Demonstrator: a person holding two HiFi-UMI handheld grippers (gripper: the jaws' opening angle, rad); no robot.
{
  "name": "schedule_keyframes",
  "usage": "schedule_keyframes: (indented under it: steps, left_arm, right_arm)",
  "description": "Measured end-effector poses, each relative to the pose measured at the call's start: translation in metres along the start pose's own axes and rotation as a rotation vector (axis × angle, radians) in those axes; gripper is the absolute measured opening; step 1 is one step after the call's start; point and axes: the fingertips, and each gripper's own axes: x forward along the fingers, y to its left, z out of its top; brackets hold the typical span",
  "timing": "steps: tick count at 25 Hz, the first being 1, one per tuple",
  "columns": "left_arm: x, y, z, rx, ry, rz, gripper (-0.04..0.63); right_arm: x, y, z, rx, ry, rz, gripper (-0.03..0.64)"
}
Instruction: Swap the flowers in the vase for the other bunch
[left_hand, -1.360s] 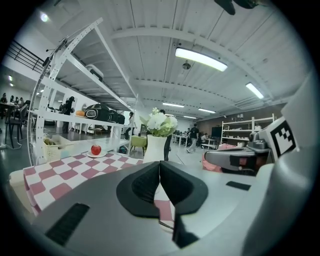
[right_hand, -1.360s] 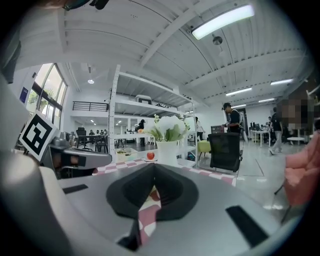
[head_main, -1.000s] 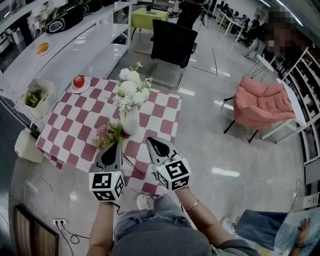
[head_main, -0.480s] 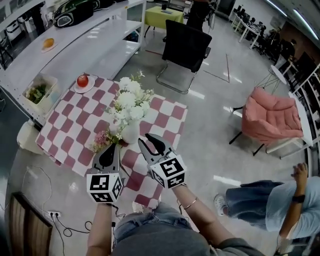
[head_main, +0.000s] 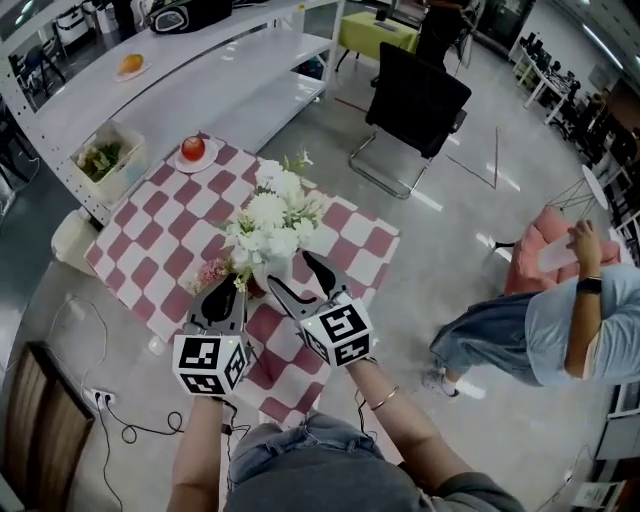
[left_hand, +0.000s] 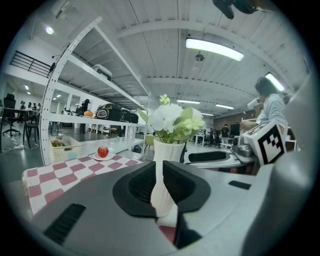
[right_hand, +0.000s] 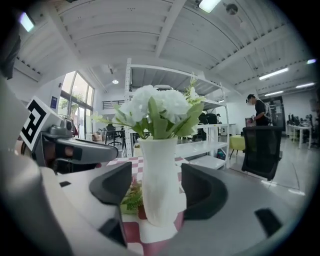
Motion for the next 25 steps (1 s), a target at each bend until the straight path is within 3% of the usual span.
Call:
schedule_keyframes:
  steps: [12,19,25]
  left_arm:
    - [-0.008,0.008,0.004,0.001,0.01,0.074,0.135]
    - [-0.02,0.016,0.0,-0.047,0.005,0.122,0.14]
    - [-0.023,0.013,-0.004,-0.037,0.011,0.109,0.152]
  right_arm:
    - [0.034,-0.005,0.0,-0.044,0.022,0.075,0.356]
    - [0.047,-0.003,0.0,-0.07,0.035,0.092,0.356]
    - [0.057,-0.006,-0.007,-0.089,0.057,0.093,0.355]
